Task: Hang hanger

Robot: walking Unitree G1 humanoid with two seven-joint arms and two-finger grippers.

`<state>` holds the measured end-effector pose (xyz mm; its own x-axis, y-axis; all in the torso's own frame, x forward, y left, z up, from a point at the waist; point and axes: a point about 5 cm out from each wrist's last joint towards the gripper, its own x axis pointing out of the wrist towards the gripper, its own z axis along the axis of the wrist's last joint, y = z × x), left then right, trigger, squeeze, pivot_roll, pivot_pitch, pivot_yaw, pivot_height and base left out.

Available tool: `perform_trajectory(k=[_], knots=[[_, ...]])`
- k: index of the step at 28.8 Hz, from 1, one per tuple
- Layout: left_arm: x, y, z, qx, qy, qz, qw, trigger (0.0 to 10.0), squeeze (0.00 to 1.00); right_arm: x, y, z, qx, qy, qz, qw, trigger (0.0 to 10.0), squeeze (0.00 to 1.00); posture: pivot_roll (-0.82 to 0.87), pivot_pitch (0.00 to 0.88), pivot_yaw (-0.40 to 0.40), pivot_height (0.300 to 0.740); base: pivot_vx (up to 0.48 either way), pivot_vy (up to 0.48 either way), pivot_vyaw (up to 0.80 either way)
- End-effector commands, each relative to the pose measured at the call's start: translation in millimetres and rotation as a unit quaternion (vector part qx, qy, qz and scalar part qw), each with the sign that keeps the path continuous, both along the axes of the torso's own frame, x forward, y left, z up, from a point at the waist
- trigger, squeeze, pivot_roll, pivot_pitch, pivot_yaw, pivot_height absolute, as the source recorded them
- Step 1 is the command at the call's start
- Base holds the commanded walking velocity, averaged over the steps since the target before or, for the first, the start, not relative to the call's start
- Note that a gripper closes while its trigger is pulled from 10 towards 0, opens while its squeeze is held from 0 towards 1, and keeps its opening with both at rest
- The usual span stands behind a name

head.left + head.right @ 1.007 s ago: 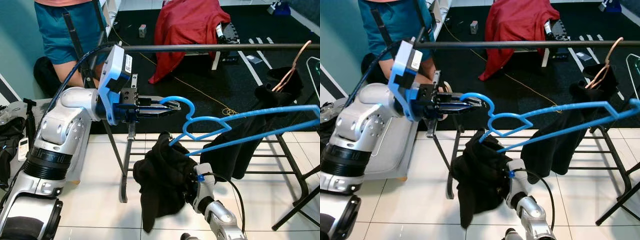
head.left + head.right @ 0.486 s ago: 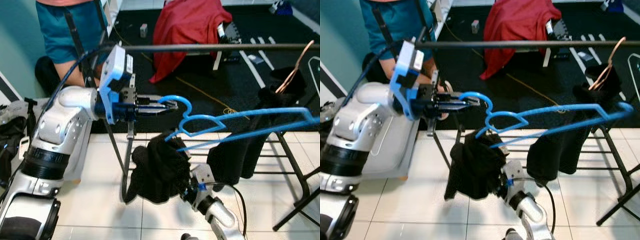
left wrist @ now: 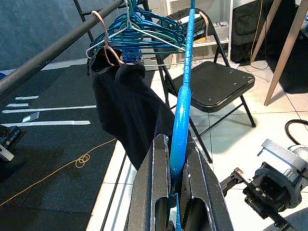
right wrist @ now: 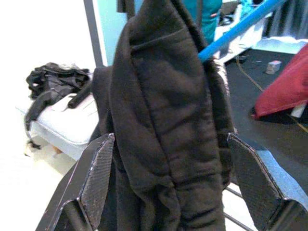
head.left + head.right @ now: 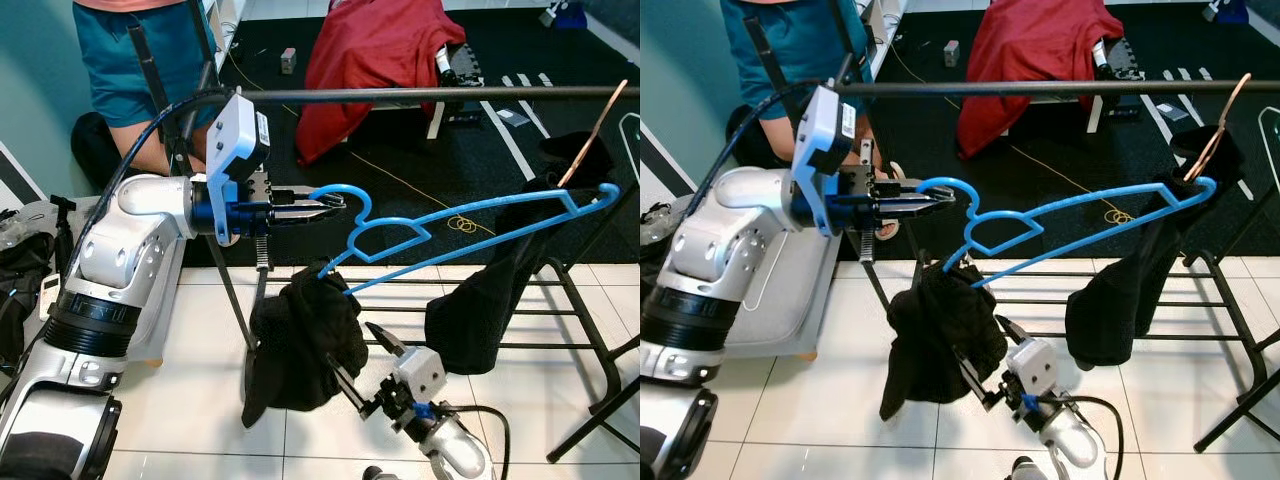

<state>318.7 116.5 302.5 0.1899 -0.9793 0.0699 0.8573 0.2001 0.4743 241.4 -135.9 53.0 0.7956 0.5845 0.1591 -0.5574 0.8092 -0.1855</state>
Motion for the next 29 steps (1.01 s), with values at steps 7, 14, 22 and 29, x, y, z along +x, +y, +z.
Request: perform_trajectory(k=[7, 14, 22, 29], knots=[[-0.2, -0.5, 6, -0.005, -0.018, -0.006, 1.0, 0.0, 0.0, -1.6, -16.0, 3, -0.02, -0.027, -0.029, 0.999, 10.0, 1.0, -0.04, 0.171, 0.076, 0.74, 0.0, 0.0, 0.0], [-2.5, -1.1, 11, -0.016, -0.022, -0.019, 0.999, 0.0, 0.0, 13.5, -27.7, 1, 0.023, 0.031, -0.018, 0.999, 10.0, 0.82, -0.03, 0.16, 0.079, 0.74, 0.0, 0.0, 0.0], [-9.3, 0.1, 24, -0.038, -0.028, -0.043, 0.998, 0.0, 0.0, 31.9, -29.3, 2, 0.041, 0.094, 0.059, 0.993, 10.0, 0.0, -0.02, 0.151, 0.071, 0.74, 0.0, 0.0, 0.0], [-11.9, -1.1, 29, -0.044, -0.029, -0.051, 0.997, 0.0, 0.0, 31.0, -27.8, -7, 0.029, 0.129, 0.084, 0.988, 10.0, 0.0, -0.01, 0.155, 0.071, 0.74, 0.0, 0.0, 0.0]])
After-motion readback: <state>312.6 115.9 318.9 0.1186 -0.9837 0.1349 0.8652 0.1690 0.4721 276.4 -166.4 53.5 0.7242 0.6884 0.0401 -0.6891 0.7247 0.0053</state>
